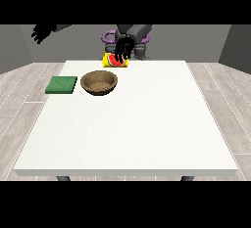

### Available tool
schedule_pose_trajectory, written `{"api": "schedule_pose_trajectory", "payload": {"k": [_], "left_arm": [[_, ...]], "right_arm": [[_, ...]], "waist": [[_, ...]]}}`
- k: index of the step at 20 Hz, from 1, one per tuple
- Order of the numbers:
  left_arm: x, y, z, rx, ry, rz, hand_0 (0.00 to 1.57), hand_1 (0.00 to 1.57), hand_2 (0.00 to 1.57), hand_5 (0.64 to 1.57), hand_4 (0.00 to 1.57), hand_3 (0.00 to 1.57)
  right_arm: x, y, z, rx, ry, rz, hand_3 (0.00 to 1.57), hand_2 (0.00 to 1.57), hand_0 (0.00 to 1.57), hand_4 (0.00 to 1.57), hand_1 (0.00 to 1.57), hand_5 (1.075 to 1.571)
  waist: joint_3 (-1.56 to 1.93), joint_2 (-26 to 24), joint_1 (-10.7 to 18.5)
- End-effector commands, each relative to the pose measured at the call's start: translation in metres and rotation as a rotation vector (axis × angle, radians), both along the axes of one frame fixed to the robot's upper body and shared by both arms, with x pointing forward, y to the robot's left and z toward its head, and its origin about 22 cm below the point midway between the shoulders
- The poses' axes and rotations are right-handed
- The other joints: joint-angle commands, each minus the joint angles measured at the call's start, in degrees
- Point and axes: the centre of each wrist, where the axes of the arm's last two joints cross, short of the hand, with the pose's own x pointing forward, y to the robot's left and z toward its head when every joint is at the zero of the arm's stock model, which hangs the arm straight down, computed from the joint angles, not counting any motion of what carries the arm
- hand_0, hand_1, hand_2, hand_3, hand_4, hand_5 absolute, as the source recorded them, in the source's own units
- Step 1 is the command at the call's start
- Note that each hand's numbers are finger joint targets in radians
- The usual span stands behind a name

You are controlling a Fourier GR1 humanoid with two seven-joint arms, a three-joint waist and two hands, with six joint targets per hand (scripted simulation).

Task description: Pick the cup and pour the ball into the bowl, then pick the bowl and place it on the pad

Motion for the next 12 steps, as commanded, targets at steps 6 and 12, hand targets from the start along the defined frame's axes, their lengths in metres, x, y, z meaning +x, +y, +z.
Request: {"api": "schedule_pose_trajectory", "payload": {"k": [6,12], "left_arm": [[-0.011,-0.041,0.022,0.402,-0.098,-0.027,0.73,0.73,1.57,1.57,1.01,1.57],[-0.028,-0.064,0.036,0.534,-0.046,-0.067,0.19,0.19,1.25,1.569,1.11,1.57]], "right_arm": [[0.006,-0.001,-0.019,0.029,-0.016,-0.013,0.3,0.0,0.0,0.7,0.0,1.555],[0.032,0.013,0.003,-0.001,-0.007,0.019,0.34,0.0,0.0,0.69,0.0,1.552]], "waist": [[-0.03,0.45,0.66],[-0.1,0.04,-1.13]]}}
